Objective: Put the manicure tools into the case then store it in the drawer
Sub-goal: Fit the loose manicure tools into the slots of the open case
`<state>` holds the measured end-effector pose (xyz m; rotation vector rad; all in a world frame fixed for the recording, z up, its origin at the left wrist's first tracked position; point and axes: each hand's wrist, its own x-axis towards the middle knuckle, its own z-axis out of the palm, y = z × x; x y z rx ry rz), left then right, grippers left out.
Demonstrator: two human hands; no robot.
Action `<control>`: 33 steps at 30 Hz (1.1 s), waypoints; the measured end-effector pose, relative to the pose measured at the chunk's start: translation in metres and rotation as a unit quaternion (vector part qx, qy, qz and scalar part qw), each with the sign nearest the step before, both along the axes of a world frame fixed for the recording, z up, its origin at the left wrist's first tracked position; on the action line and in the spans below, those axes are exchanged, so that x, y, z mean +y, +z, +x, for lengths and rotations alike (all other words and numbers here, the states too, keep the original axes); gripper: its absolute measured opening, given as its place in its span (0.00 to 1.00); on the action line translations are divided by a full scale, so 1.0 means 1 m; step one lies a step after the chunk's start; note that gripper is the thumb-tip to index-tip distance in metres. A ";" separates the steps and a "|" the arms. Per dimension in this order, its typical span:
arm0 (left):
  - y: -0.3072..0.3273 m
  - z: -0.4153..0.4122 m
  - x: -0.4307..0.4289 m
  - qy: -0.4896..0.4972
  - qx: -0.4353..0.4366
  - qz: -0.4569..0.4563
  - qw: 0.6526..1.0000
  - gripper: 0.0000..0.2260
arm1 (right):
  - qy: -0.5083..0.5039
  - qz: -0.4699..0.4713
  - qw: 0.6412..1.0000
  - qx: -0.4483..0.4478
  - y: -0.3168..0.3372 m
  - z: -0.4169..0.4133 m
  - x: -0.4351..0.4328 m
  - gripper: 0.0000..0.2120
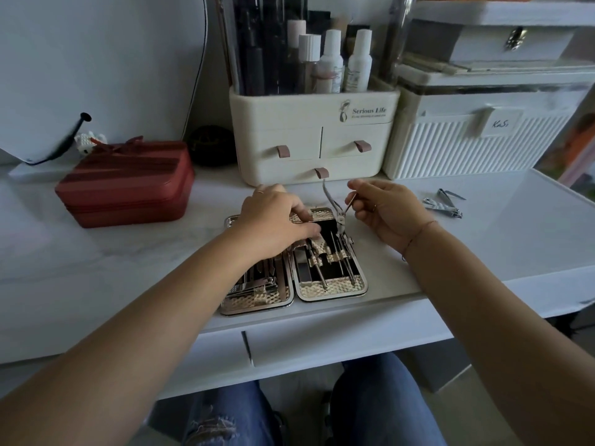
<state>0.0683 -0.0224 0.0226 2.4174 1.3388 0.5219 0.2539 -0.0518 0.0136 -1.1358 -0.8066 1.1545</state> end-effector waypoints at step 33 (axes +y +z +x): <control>-0.011 -0.006 0.004 -0.045 -0.196 -0.059 0.978 0.05 | 0.205 -0.058 0.945 -0.250 0.013 -0.010 0.013 0.10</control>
